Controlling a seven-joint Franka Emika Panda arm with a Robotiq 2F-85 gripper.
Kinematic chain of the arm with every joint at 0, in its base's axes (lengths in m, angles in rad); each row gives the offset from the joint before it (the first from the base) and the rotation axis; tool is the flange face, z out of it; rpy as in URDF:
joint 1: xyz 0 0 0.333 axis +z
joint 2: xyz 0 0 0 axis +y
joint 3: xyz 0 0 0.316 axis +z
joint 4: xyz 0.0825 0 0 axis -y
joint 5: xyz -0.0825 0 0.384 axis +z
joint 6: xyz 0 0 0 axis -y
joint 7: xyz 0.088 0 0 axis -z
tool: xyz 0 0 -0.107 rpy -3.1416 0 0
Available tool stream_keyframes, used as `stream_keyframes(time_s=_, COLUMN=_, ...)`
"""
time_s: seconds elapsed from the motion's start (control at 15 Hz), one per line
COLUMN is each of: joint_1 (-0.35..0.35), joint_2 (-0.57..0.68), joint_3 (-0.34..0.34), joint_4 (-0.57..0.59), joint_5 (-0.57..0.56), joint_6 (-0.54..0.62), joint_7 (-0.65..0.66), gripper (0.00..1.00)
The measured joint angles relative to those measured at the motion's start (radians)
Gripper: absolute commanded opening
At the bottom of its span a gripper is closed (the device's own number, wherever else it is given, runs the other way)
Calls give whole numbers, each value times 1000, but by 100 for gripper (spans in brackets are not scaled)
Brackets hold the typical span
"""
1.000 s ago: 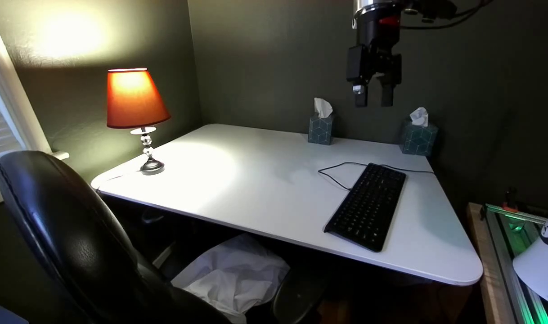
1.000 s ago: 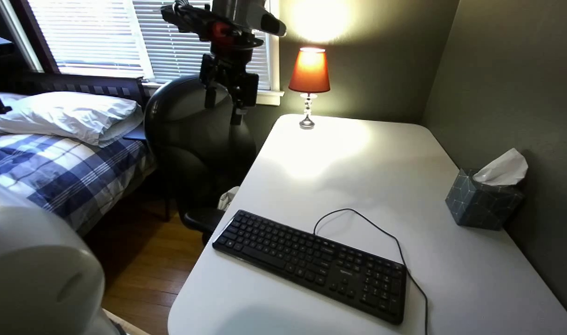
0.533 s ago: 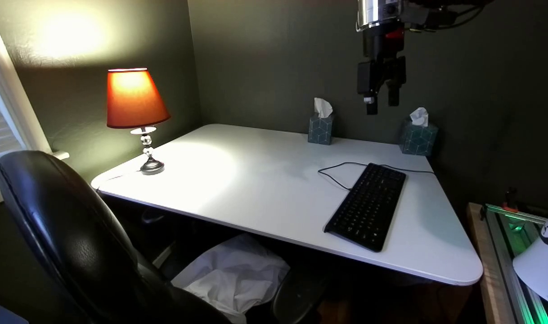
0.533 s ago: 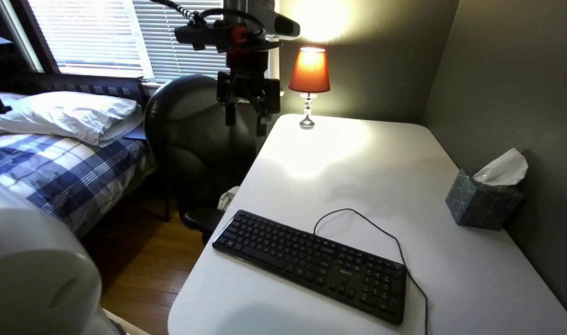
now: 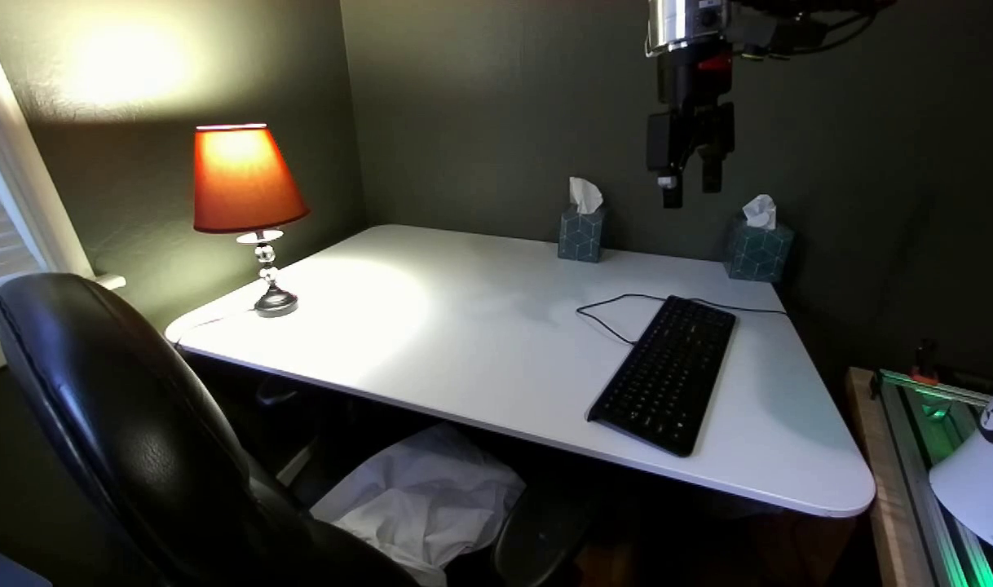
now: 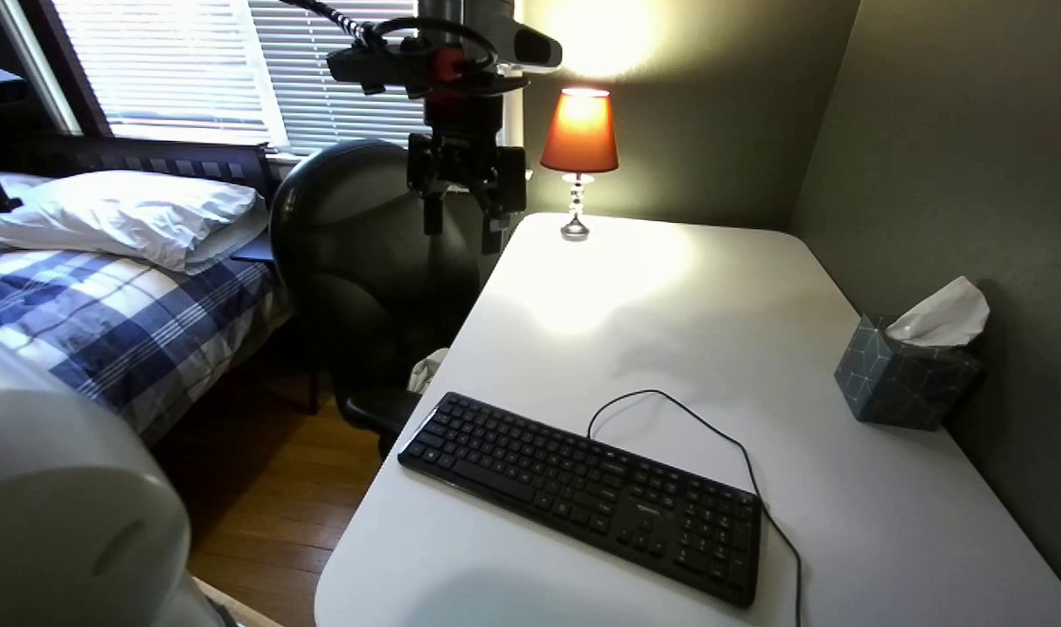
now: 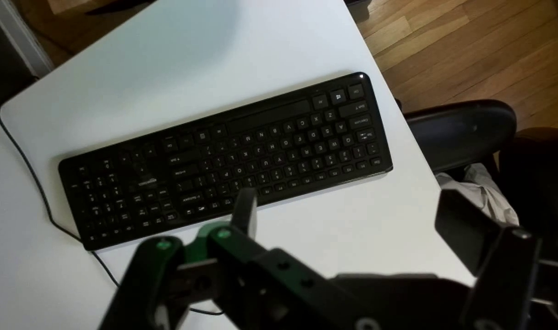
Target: Press a key on the keyboard.
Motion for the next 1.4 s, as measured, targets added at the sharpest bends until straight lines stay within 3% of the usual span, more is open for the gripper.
stream_keyframes(time_s=0.4, joint_1=-12, joint_2=56, joint_3=-17, joint_4=-9, joint_5=-53, joint_6=0, joint_7=-3, gripper=100)
stream_keyframes(time_s=0.6, joint_1=-14, joint_2=104, joint_3=-26, joint_4=-13, joint_5=-95, joint_6=2, joint_7=-23, gripper=66)
stream_keyframes(time_s=1.13, joint_1=-13, joint_2=232, joint_3=-50, joint_4=-50, joint_5=-129, joint_6=116, joint_7=-126, gripper=5)
stream_keyframes(time_s=1.4, joint_1=-13, joint_2=288, joint_3=-62, joint_4=-73, joint_5=-148, joint_6=201, joint_7=-168, gripper=0)
